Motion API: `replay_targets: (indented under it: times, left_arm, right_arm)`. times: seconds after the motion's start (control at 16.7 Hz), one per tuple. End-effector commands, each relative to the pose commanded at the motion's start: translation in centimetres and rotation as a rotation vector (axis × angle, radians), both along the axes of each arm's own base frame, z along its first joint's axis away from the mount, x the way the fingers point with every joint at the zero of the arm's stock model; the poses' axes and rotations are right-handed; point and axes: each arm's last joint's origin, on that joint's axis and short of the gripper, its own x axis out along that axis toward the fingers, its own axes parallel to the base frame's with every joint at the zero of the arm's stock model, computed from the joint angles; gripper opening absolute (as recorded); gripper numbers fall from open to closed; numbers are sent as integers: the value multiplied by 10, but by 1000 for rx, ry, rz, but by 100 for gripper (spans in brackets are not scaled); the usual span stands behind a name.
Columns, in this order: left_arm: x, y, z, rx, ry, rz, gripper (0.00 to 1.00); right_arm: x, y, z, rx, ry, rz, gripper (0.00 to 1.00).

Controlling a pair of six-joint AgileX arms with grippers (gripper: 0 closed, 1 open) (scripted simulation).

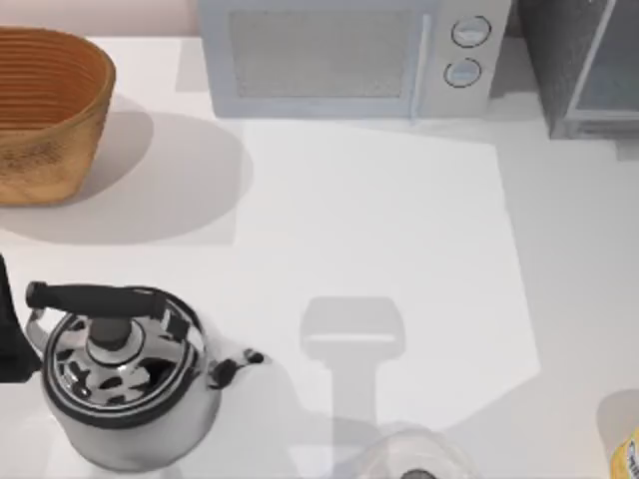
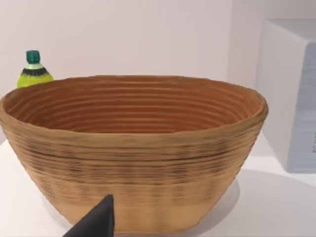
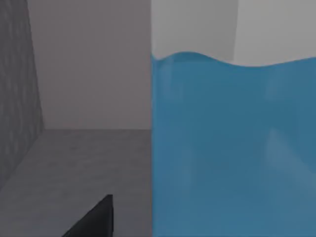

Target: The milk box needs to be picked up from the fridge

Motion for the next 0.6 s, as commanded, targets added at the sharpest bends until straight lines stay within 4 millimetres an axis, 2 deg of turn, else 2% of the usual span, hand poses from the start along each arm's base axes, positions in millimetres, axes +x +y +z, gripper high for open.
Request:
replay_targets:
  times: [0.18,0.6]
  left_arm:
    - [0,0,0,0,0,0,100]
    - [0,0,0,0,0,0,100]
  right_arm:
    - [9,0,-3,2,8,2,100]
    - [59,1,-1,0,2,2,100]
